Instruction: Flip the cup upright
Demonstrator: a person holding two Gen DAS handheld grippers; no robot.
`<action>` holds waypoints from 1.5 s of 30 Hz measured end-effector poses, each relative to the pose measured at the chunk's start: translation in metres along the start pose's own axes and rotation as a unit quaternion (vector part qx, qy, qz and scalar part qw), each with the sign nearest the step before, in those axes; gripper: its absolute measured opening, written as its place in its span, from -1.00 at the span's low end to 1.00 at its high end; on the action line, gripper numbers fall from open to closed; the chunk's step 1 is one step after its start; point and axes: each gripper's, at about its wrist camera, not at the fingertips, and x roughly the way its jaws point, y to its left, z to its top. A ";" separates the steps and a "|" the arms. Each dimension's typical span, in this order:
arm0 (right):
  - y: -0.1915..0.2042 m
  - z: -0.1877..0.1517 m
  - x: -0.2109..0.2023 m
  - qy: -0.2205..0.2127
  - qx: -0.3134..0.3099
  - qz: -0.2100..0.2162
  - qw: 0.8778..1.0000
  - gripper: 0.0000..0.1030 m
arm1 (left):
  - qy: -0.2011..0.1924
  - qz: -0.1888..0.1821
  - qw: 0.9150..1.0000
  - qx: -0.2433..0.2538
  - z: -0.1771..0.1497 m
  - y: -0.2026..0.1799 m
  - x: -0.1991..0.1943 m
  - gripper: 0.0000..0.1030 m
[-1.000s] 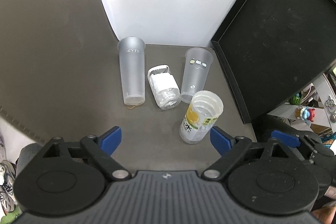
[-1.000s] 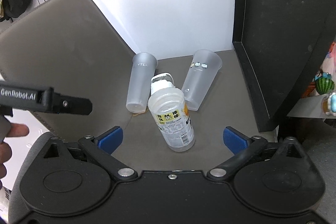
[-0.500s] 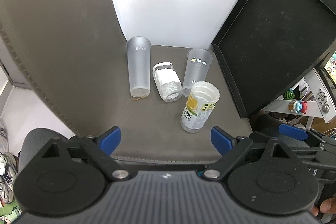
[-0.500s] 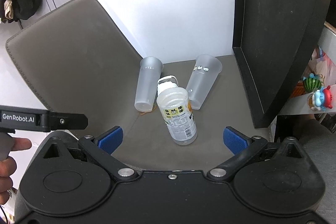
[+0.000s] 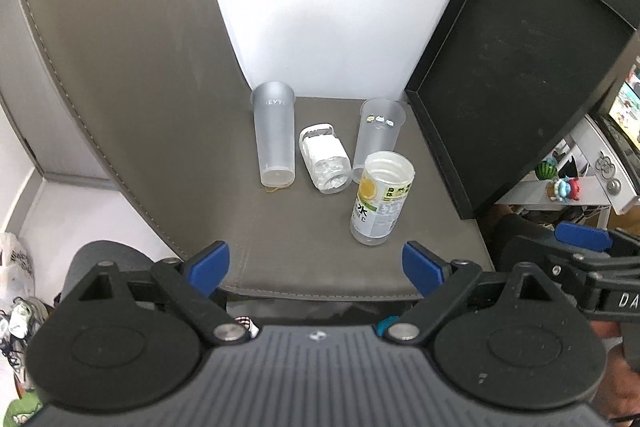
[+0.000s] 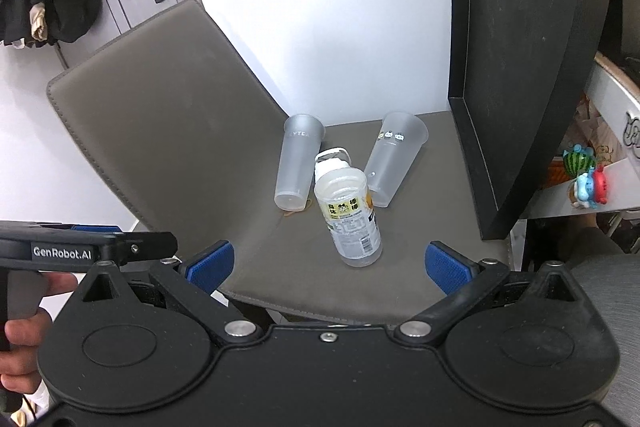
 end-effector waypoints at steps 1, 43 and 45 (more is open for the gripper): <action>0.001 0.000 -0.002 0.000 -0.001 0.000 1.000 1.00 | -0.002 0.000 1.000 0.003 -0.001 -0.001 -0.003 0.80; -0.001 -0.028 -0.035 0.019 -0.019 -0.025 0.999 1.00 | 0.012 0.014 1.000 0.021 -0.032 0.004 -0.020 0.82; 0.000 -0.029 -0.038 0.017 -0.024 -0.029 0.999 1.00 | 0.014 0.014 1.000 0.021 -0.033 0.004 -0.019 0.82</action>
